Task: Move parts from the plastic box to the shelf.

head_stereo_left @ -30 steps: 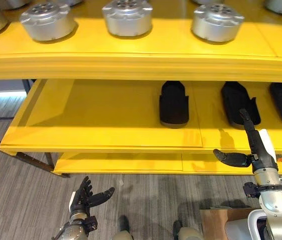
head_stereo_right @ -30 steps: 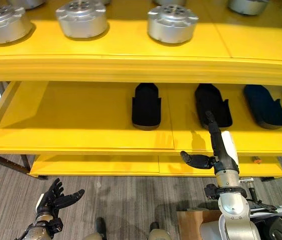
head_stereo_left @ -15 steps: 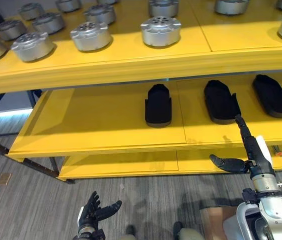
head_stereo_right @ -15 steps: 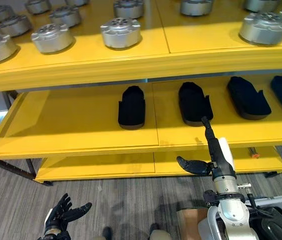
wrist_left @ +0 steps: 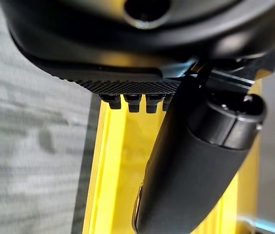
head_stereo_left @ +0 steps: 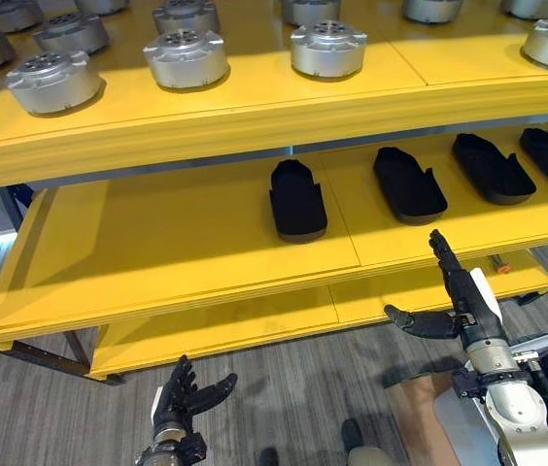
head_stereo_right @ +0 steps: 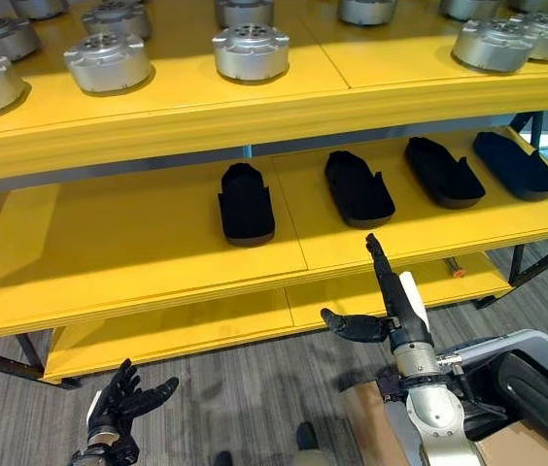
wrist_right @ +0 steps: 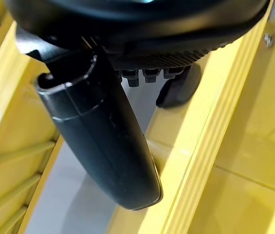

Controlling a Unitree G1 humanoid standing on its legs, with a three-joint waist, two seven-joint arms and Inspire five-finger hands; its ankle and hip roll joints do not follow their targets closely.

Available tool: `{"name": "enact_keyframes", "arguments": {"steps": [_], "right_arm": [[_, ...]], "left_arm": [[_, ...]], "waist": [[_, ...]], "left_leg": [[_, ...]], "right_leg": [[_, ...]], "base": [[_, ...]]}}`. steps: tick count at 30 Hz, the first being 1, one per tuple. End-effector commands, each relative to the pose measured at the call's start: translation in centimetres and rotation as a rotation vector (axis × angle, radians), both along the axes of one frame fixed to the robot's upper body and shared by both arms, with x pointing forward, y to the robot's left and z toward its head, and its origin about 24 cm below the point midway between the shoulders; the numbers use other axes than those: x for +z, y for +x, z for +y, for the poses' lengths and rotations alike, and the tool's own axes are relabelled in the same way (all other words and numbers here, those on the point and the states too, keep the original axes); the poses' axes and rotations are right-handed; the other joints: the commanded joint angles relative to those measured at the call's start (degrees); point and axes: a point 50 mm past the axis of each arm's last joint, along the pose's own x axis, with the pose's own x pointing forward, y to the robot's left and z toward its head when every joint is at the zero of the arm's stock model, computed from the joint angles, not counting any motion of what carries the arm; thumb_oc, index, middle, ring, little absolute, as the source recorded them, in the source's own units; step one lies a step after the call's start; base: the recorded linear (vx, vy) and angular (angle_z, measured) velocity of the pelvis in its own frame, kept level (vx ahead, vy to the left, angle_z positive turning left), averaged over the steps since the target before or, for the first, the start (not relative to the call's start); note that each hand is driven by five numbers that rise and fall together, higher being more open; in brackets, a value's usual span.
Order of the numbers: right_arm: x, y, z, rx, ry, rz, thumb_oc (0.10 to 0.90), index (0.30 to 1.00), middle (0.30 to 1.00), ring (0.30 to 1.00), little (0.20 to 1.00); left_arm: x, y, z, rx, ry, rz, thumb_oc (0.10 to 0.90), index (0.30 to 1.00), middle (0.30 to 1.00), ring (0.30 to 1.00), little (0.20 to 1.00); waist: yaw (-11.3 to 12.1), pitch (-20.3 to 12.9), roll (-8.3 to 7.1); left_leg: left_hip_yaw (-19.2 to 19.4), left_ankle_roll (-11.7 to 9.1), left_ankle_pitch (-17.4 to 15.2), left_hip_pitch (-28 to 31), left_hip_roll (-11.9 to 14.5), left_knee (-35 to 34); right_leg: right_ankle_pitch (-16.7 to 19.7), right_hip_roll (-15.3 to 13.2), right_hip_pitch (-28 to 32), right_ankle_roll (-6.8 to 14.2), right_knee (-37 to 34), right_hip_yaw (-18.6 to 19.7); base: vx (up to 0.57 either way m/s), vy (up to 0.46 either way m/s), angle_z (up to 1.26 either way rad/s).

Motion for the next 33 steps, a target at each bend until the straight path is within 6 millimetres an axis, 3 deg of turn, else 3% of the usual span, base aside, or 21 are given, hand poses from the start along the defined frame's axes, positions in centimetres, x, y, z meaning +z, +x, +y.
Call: {"name": "enact_keyframes", "arguments": {"steps": [1, 7, 10, 11, 12, 13, 14, 15, 17, 19, 22, 23, 25, 26, 28, 33], "right_arm": [[4.1, 1.1, -0.1, 0.007, 0.006, -0.233, 0.9, 1.0, 1.0, 1.0, 1.0], [3.1, 0.7, -0.6, -0.031, 0.02, -0.197, 0.9, 1.0, 1.0, 1.0, 1.0], [2.1, 0.2, -0.6, -0.039, 0.027, -0.144, 0.9, 1.0, 1.0, 1.0, 1.0], [1.8, 0.1, -0.6, -0.042, 0.02, -0.128, 0.9, 1.0, 1.0, 1.0, 1.0], [1.8, 0.2, -0.5, -0.039, 0.013, -0.126, 0.9, 1.0, 1.0, 1.0, 1.0], [1.8, 0.2, -0.4, -0.026, 0.009, -0.123, 0.9, 1.0, 1.0, 1.0, 1.0], [1.8, 0.2, -0.4, -0.025, 0.009, -0.124, 0.9, 1.0, 1.0, 1.0, 1.0], [1.8, 0.1, -0.4, -0.026, 0.008, -0.124, 0.9, 1.0, 1.0, 1.0, 1.0], [1.8, 0.0, -0.4, -0.02, 0.009, -0.123, 0.9, 1.0, 1.0, 1.0, 1.0], [1.8, 0.2, -0.1, -0.011, 0.005, -0.124, 0.9, 1.0, 1.0, 1.0, 1.0], [1.9, 0.6, 0.3, -0.008, 0.003, -0.138, 0.9, 1.0, 1.0, 1.0, 1.0], [1.9, 0.6, 0.3, -0.008, 0.003, -0.137, 0.9, 1.0, 1.0, 1.0, 1.0], [2.0, 0.8, 0.6, -0.009, 0.005, -0.143, 0.9, 1.0, 1.0, 1.0, 1.0], [2.0, 0.8, 0.6, -0.009, 0.006, -0.142, 0.9, 1.0, 1.0, 1.0, 1.0], [1.9, 0.7, 0.4, -0.015, -0.006, -0.136, 0.9, 1.0, 1.0, 1.0, 1.0], [1.8, -0.1, -0.3, -0.037, -0.009, -0.122, 0.9, 1.0, 1.0, 1.0, 1.0]], "left_arm": [[3.5, 2.0, 2.4, 0.011, 0.111, -0.186, 0.9, 1.0, 1.0, 1.0, 1.0], [4.4, 3.2, 2.5, -0.045, 0.161, -0.213, 0.9, 1.0, 1.0, 1.0, 1.0], [4.5, 3.5, 2.5, -0.082, 0.191, -0.213, 0.9, 1.0, 1.0, 1.0, 1.0], [4.7, 3.5, 2.8, -0.083, 0.211, -0.211, 0.9, 1.0, 1.0, 1.0, 1.0], [4.6, 3.4, 3.0, -0.08, 0.218, -0.204, 0.9, 1.0, 1.0, 1.0, 1.0], [4.4, 3.2, 3.2, -0.072, 0.225, -0.188, 0.9, 1.0, 1.0, 1.0, 1.0], [4.4, 3.2, 3.2, -0.072, 0.225, -0.188, 0.9, 1.0, 1.0, 1.0, 1.0], [4.3, 3.2, 3.4, -0.063, 0.229, -0.184, 0.9, 1.0, 1.0, 1.0, 1.0], [4.3, 2.6, 3.7, -0.043, 0.224, -0.179, 0.9, 1.0, 1.0, 1.0, 1.0], [4.3, 1.8, 4.0, -0.005, 0.21, -0.176, 0.9, 1.0, 1.0, 1.0, 1.0], [4.0, 0.7, 4.2, 0.032, 0.187, -0.156, 0.9, 1.0, 1.0, 1.0, 1.0], [4.0, 0.7, 4.2, 0.032, 0.187, -0.155, 0.9, 1.0, 1.0, 1.0, 1.0], [3.4, -0.2, 4.2, 0.054, 0.17, -0.124, 0.9, 1.0, 1.0, 1.0, 1.0], [3.4, -0.2, 4.2, 0.054, 0.171, -0.124, 0.9, 1.0, 1.0, 1.0, 1.0], [3.2, -0.4, 4.2, 0.053, 0.169, -0.109, 0.9, 1.0, 1.0, 1.0, 1.0], [3.0, -0.2, 3.8, 0.022, 0.163, -0.106, 0.9, 1.0, 1.0, 1.0, 1.0]], "waist": [[0.77, -3.4, -1.37], [-0.76, -2.2, -2.5], [-2.32, -1.3, -3.07], [-3.07, -0.41, -3.14], [-2.93, 0.5, -2.51], [-2.68, 1.47, -1.67], [-2.63, 1.44, -1.76], [-2.16, 1.76, -1.2], [-1.12, 1.6, -0.28], [0.21, 0.83, 0.34], [2.09, -1.1, 0.6], [2.12, -1.06, 0.55], [3.38, -2.83, -0.3], [3.38, -2.82, -0.3], [3.75, -3.64, -1.13], [2.21, -4.45, -1.41]], "left_leg": [[-0.39, 2.05, -1.36, -0.81, -0.98, 1.05], [1.12, 3.68, -2.65, -1.34, -2.97, 3.07], [3.6, 3.92, -2.09, -0.6, -3.7, 1.15], [5.45, 4.14, -1.86, -0.61, -3.85, 0.56], [6.73, 4.31, -2.04, -0.66, -3.26, 0.76], [8.82, 4.49, -1.64, -0.92, -2.49, 0.93], [8.91, 4.45, -1.47, -1.08, -2.55, 0.95], [10.15, 4.49, -1.38, -1.44, -1.95, 1.3], [12.98, 4.5, -1.37, -1.94, -0.73, 1.58], [16.23, 4.52, -1.75, -2.3, 0.32, 2.05], [18.63, 4.11, -3.3, -2.5, 0.86, 2.3], [18.69, 4.19, -3.46, -2.37, 0.76, 2.36], [21.09, 4.03, -3.65, -2.68, 0.17, 1.51], [21.09, 4.04, -3.64, -2.65, 0.17, 1.49], [22.81, 3.34, -3.43, -3.26, -0.07, 1.86], [24.68, 1.69, -1.26, -3.21, 1.81, -0.4]], "right_leg": [[2.6, 2.25, -0.21, 0.95, -0.52, -1.41], [4.99, 0.84, -2.33, 2.66, 1.87, 0.82], [8.45, 0.56, -4.55, 4.25, 2.17, 3.32], [11.4, 0.48, -6.76, 4.9, 2.07, 4.81], [10.47, 0.93, -7.79, 4.5, 3.02, 3.68], [6.88, 1.59, -8.19, 3.25, 6.74, -0.15], [6.99, 1.56, -8.41, 3.2, 6.83, -0.05], [4.01, 1.16, -7.92, 2.14, 9.06, -3.43], [-0.69, -0.91, -5.7, 0.43, 13.03, -10.48], [-2.31, -4.99, -2.5, -0.06, 15.07, -15.92], [-1.39, -9.98, 1.62, 1.85, 14.05, -19.42], [-1.36, -10.08, 1.76, 2.01, 13.99, -19.33], [3.44, -12.79, 4.5, 4.43, 8.44, -22.28], [3.49, -12.78, 4.55, 4.44, 8.37, -22.29], [6.03, -13.2, 6.27, 6.45, 2.09, -24.13], [5.54, -9.73, 6.61, 6.33, -2.64, -21.4]], "base": [[-0.05, 0.164, -0.09], [-0.07, 0.169, -0.1], [-0.13, 0.186, -0.39], [-0.18, 0.192, -0.73], [-0.24, 0.236, -1.02], [-0.16, 0.148, -1.06], [-0.16, 0.138, -1.59], [-0.11, 0.073, -1.6], [-0.1, 0.066, -1.16], [-0.06, -0.007, -1.25], [0.01, -0.023, -0.95], [0.04, -0.035, -0.72], [0.0, -0.046, -0.51], [0.01, -0.091, -0.47], [-0.03, -0.134, -0.49], [-0.02, -0.129, -0.27]]}}
